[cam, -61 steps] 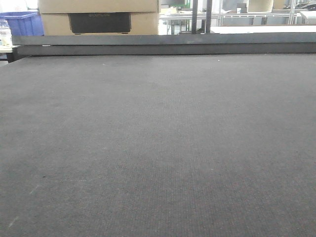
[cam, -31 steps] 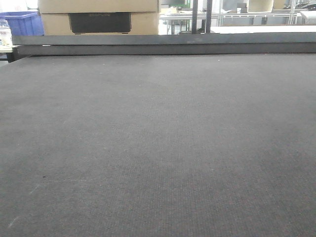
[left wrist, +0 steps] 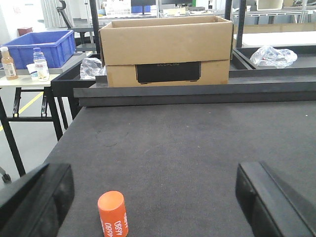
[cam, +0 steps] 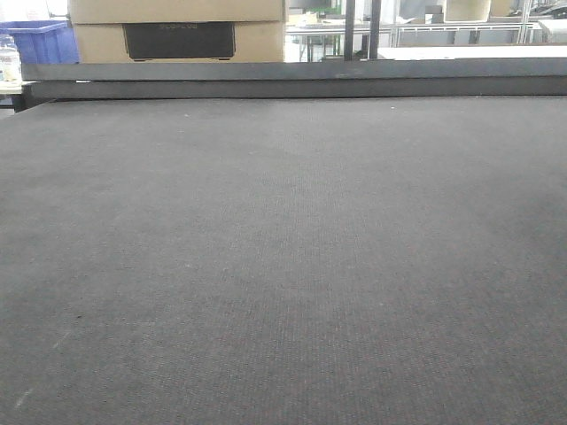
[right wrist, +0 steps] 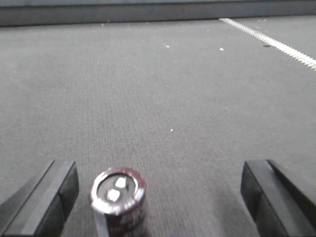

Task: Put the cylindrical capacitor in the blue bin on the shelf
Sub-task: 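Close right gripper on the brown capacitor and lift it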

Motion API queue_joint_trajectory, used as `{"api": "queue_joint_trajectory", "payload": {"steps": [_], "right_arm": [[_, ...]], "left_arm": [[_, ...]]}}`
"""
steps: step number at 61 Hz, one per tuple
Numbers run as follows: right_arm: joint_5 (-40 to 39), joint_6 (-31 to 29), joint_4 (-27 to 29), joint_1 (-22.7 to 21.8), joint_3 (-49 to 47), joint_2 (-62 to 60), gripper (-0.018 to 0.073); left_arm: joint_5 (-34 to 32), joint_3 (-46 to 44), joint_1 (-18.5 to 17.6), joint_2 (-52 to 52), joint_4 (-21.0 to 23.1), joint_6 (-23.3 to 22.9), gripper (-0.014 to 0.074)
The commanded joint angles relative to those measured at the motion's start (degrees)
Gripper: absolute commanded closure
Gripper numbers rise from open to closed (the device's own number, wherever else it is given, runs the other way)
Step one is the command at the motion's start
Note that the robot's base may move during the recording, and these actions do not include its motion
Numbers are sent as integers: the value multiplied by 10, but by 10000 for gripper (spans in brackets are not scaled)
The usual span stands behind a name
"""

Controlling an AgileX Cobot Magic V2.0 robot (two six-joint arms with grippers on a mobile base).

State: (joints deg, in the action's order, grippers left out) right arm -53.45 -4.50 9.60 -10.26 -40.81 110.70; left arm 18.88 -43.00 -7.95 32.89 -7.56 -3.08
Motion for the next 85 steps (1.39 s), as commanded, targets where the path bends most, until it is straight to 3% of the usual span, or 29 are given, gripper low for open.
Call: {"api": "queue_joint_trajectory", "payload": {"steps": [1,24,31,36,45,50,62,71,85], "right_arm": [[0,0,-5,-3,-20,18,-11],[39,0,-21,-3,-59,59,20],[36,0,-21,-3,-59,59,195],[36,0,-21,-3,-59,59,393],[40,0,-21,-3,-59,47,662],[55,0,-21,-3,-59,27,722],[154,0,-21,-3,-59,-68,721],[241,0,-37,-3,-59,-184,721],[399,0,-37,-3,-59,-347,721]], "left_arm": [[-13,-3,-4,1,-1,-1,26],[-13,-3,-4,1,-1,-1,26],[-13,-3,-4,1,-1,-1,26],[-13,-3,-4,1,4,-1,26],[-15,-3,-4,1,5,-1,26],[-14,1,-4,1,5,-1,26],[-25,45,-4,21,2,-1,26],[-139,127,1,60,1,-1,26],[-391,218,52,187,61,-1,26]]}}
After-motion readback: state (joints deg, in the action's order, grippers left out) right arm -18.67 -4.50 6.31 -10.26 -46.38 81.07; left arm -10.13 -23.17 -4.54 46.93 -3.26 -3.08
